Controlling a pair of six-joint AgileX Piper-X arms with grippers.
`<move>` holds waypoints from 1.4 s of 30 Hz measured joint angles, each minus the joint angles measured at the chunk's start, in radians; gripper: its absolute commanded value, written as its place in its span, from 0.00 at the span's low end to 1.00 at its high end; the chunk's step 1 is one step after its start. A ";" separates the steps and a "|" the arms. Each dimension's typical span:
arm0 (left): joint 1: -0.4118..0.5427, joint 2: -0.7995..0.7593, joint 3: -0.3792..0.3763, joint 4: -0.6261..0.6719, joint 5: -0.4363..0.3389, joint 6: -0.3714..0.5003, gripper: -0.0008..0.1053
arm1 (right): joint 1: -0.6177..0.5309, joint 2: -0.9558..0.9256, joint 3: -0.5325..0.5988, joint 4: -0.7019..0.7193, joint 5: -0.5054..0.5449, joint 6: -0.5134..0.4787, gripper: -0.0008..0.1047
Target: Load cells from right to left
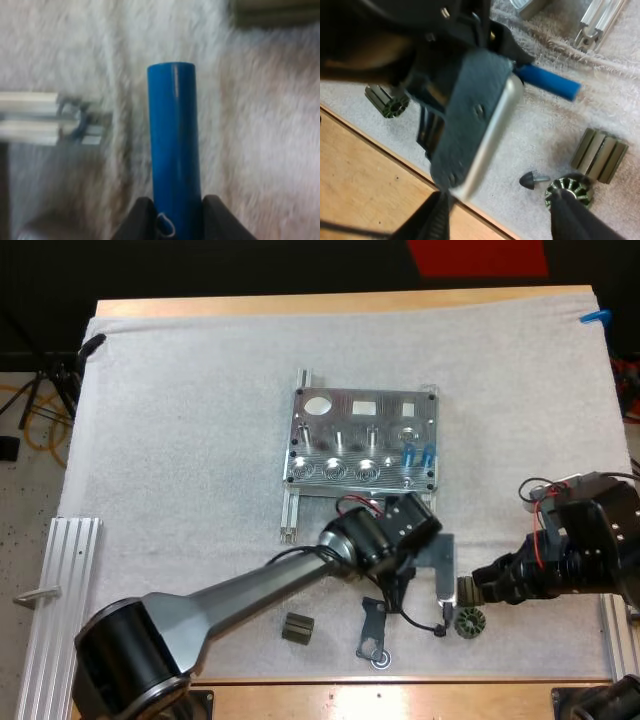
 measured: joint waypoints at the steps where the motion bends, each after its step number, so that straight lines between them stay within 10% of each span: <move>1: 0.014 -0.009 0.000 0.015 0.000 0.000 0.01 | 0.000 -0.001 0.000 0.004 0.004 -0.004 0.44; 6: 0.075 -0.065 0.002 0.058 0.019 -0.006 0.01 | 0.000 -0.001 0.000 0.016 0.016 -0.010 0.44; 17: 0.176 -0.259 0.002 0.124 0.335 0.021 0.01 | 0.000 -0.023 0.000 -0.011 -0.029 -0.010 0.44; 42: 0.176 -0.313 0.002 0.201 0.360 0.056 0.01 | 0.000 0.006 0.245 -0.481 -0.242 0.359 0.54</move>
